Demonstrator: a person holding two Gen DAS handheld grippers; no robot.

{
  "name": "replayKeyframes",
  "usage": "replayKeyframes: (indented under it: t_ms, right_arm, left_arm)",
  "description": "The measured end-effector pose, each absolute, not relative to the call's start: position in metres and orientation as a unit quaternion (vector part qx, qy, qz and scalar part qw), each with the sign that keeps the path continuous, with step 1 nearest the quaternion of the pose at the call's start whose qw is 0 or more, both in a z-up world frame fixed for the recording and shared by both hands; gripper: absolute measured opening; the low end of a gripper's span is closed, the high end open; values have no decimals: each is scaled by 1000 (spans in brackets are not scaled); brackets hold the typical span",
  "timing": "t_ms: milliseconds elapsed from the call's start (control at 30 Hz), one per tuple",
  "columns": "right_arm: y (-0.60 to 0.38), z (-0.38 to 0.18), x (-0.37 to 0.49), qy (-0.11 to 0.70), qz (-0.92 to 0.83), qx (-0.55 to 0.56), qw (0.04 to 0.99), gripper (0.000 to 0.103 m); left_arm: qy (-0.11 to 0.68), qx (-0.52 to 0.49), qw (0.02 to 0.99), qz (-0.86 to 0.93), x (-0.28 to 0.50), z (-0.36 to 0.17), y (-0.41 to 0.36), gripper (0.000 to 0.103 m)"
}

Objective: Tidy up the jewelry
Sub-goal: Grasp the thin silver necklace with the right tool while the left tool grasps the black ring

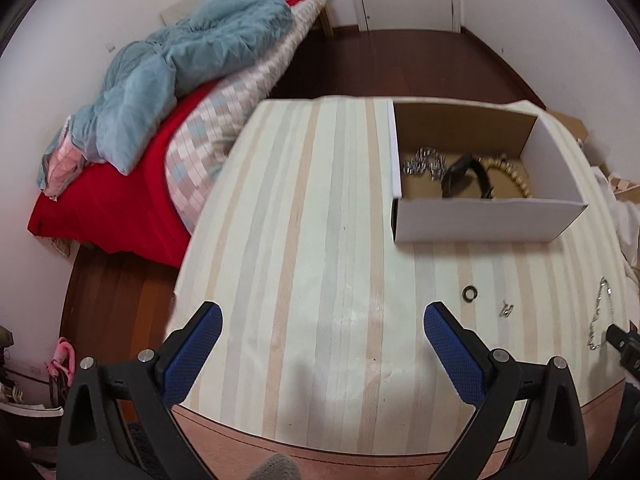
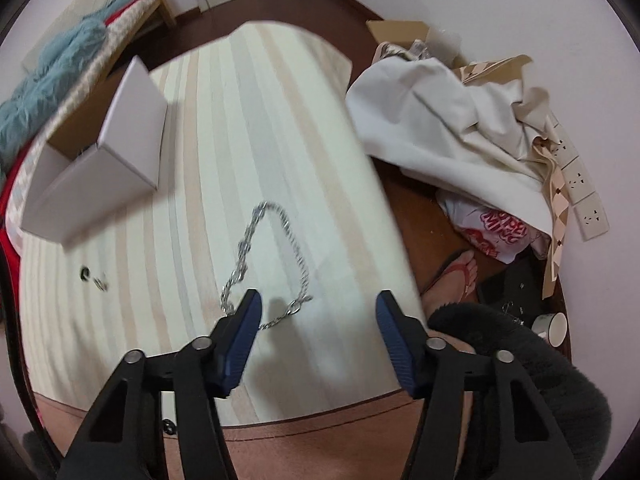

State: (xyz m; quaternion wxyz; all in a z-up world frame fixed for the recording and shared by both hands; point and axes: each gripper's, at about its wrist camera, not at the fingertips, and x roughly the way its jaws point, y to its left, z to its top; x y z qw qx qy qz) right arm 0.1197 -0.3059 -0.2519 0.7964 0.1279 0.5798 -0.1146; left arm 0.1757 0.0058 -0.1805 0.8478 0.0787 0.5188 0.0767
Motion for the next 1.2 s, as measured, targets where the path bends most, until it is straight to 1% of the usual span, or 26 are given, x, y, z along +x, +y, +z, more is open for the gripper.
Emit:
replayKeyframes:
  t_ms: [100,133,167,200,233,267,333,467,500,533,700,767,833,867,900,933,967,1200]
  right_arm:
    - [-289,-258,119,567,-123,83,810,52]
    - [-287,-258,118,561,-121,83,815,46]
    - [-285,-258,117,557,-119,80,818,35]
    - [-283,-258,116,554,-119,77,820,27]
    - [-283,-258,116,553,-120,76,821,13]
    - [-283,-258,116,551,-120,75,822,7]
    - [-284,-258,115,548,-117,77,825,7]
    - [-287,-255,115,545,-113,86,826,6]
    - [-287,-254,115,545,-112,87,826,6]
    - [-287,-254,115,546,-112,87,826,6]
    - [-286,-254,115,545,-113,93,825,6]
    - [-285,-254,116,545,-114,91,825,6]
    - [-284,-254,116,546,-115,90,825,6]
    - [-284,-254,116,546,-115,90,825,6]
    - [-284,-254,116,545,-115,89,826,6]
    - [-284,-254,116,545,-115,88,826,6]
    - [-284,-254,116,546,-115,88,825,6]
    - [-286,-253,114,546,-111,98,824,6]
  left_arm:
    - [526,79,844,69,182,-191,2,103]
    - [530,77,843,61,185,-195,-1,103]
    - [533,77,841,53,187,-197,-4,103]
    - [536,76,840,42,190,-201,-9,103]
    - [537,75,840,32,193,-204,-14,103]
    - [539,73,839,24,195,-207,-17,103]
    - [542,73,837,4,200,-214,-28,102]
    - [549,89,831,-32,208,-228,-47,99]
    - [555,89,826,-43,209,-233,-51,96]
    - [561,88,821,-52,210,-238,-55,90]
    - [569,84,815,-74,208,-249,-65,82]
    - [568,75,815,-84,208,-249,-66,72]
    - [565,66,817,-97,208,-247,-66,52]
    - [562,69,818,-100,208,-246,-68,46]
    - [560,72,819,-105,209,-244,-70,31]
    - [558,75,819,-107,209,-243,-72,14]
    - [558,77,819,-109,210,-243,-74,10]
    - [555,86,821,-104,210,-239,-72,10]
